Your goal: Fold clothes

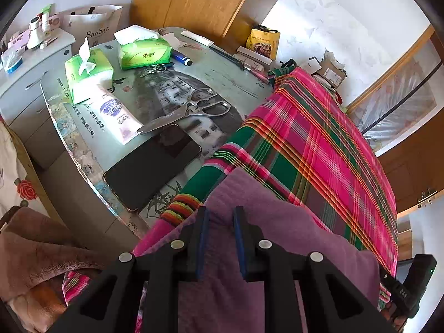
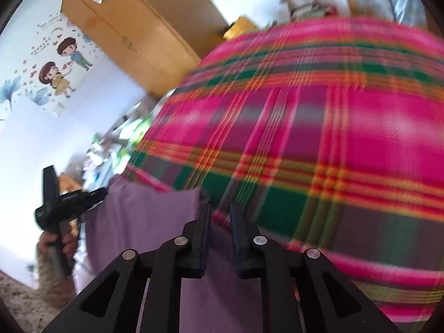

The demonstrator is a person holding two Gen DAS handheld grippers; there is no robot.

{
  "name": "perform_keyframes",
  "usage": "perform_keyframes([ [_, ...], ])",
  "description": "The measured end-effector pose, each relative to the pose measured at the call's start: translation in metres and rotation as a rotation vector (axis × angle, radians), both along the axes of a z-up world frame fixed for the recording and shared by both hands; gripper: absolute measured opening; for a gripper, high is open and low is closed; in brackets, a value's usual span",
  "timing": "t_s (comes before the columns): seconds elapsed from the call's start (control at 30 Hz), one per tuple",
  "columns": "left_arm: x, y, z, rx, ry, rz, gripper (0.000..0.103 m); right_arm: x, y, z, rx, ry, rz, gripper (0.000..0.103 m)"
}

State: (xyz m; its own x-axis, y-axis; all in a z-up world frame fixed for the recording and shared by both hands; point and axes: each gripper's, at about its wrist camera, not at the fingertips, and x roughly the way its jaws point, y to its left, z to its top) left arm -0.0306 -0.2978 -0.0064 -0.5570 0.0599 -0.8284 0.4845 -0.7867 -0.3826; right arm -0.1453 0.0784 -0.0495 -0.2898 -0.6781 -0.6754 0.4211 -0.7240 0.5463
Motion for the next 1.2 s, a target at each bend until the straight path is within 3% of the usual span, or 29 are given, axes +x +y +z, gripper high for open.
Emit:
perform_keyframes([
  [0.23,-0.002,0.002,-0.001,-0.015,-0.010,0.007,0.022,0.019,-0.009,-0.002,-0.125,-0.043,0.117,0.016],
  [0.5,-0.005,0.004,-0.002,-0.032,-0.022,0.023,0.023,0.045,-0.019,-0.004,-0.132,-0.078,0.134,0.016],
  [0.77,-0.006,0.006,-0.002,-0.041,-0.024,0.041,0.024,0.048,-0.018,-0.015,-0.120,-0.104,0.122,0.019],
  [0.97,-0.006,0.005,-0.002,-0.037,-0.022,0.043,0.024,0.046,-0.019,-0.010,-0.048,-0.101,0.168,0.020],
  [1.2,-0.005,0.005,-0.003,-0.040,-0.014,0.048,0.025,0.039,-0.042,-0.004,0.033,-0.042,0.242,0.025],
])
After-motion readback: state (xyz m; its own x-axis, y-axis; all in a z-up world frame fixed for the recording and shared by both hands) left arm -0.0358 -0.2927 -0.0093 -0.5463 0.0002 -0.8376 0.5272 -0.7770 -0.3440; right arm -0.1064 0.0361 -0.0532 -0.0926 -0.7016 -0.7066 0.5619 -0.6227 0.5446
